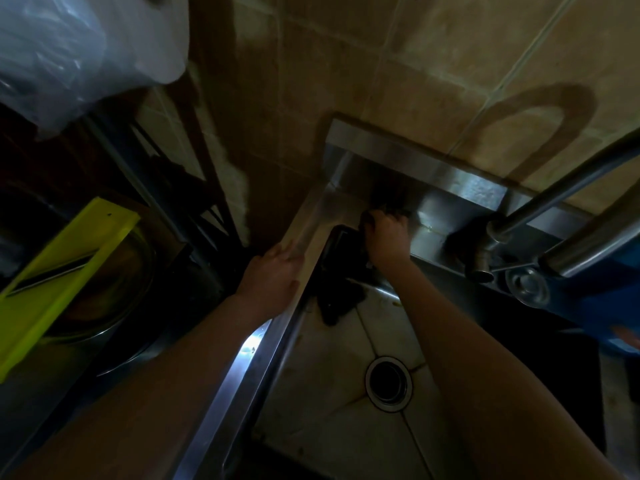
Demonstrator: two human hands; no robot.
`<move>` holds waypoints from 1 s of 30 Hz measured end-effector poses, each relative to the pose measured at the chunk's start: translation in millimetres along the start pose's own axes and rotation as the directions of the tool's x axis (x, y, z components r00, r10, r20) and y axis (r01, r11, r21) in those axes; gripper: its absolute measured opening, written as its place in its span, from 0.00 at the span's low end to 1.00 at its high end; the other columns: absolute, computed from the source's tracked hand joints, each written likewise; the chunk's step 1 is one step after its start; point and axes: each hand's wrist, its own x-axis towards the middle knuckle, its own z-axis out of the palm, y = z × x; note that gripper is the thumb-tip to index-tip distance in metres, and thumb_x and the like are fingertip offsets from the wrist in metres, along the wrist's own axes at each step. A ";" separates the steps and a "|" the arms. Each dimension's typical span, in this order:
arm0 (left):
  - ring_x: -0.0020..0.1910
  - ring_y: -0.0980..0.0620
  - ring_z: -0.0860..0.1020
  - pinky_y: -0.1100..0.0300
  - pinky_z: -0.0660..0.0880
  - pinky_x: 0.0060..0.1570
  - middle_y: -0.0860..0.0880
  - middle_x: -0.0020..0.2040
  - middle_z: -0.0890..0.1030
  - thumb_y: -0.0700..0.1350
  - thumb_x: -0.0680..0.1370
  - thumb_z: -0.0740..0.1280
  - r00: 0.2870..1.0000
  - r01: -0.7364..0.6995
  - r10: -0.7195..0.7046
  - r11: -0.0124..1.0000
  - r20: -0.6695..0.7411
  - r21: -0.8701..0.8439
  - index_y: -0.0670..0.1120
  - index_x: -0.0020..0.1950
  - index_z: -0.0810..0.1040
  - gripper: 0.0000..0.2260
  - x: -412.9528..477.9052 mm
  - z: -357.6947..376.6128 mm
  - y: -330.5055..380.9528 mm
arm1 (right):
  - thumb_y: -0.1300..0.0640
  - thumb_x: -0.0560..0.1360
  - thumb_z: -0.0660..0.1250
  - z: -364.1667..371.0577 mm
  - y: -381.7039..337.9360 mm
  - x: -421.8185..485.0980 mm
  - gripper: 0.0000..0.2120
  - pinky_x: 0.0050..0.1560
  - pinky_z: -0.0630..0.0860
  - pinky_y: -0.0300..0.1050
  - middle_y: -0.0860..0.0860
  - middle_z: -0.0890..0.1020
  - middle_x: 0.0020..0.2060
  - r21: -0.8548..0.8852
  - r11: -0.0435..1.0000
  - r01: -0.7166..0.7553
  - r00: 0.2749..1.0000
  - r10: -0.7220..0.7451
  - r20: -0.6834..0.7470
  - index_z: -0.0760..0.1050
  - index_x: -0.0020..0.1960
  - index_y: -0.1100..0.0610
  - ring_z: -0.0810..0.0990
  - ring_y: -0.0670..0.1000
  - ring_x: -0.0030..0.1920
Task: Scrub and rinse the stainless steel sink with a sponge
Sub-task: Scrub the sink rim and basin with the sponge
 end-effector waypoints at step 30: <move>0.68 0.49 0.65 0.51 0.65 0.60 0.49 0.72 0.64 0.48 0.77 0.59 0.998 0.061 -0.064 0.995 -0.026 -0.072 0.51 0.60 0.73 0.12 -59.1 -1.6 10.3 | 0.69 0.74 0.62 -20.4 70.9 -71.0 0.18 0.58 0.69 0.48 0.62 0.76 0.59 0.067 0.966 -0.249 0.968 0.249 0.011 0.72 0.63 0.62 0.71 0.63 0.61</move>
